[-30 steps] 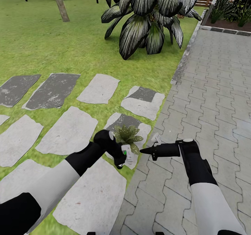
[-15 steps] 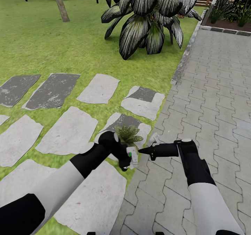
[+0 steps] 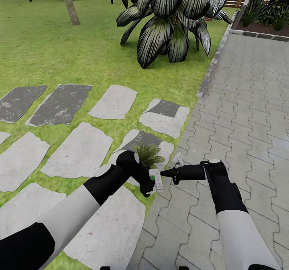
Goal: Pick up the pesticide atomizer in the garden and spray insectifuge to fully cover both potted plants in the garden.
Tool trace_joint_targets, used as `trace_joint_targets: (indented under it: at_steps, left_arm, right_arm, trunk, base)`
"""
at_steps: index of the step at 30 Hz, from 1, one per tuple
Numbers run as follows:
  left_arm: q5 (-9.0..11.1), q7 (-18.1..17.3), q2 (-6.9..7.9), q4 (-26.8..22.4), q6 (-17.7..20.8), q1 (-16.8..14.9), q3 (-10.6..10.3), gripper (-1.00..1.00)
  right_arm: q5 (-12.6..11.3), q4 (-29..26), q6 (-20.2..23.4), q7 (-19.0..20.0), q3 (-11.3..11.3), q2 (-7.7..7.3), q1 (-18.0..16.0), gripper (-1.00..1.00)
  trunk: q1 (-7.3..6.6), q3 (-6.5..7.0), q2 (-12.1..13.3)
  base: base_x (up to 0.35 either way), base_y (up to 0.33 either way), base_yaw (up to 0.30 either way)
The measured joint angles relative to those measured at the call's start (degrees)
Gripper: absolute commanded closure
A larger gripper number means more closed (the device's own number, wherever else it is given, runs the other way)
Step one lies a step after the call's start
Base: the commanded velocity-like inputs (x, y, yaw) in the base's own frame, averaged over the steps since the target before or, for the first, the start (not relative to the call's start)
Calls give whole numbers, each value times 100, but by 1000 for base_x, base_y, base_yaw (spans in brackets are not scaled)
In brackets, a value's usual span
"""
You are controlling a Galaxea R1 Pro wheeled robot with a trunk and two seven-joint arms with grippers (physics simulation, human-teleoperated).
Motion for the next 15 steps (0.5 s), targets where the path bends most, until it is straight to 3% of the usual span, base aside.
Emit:
trace_joint_targets:
  at_steps: [15]
  left_arm:
    - [6, 0, -14, -15, 6, -4, -25, 100]
  right_arm:
    - [-4, 0, 1, -1, 0, 0, 0, 100]
  trunk:
    - [0, 0, 0]
  base:
    - [0, 0, 0]
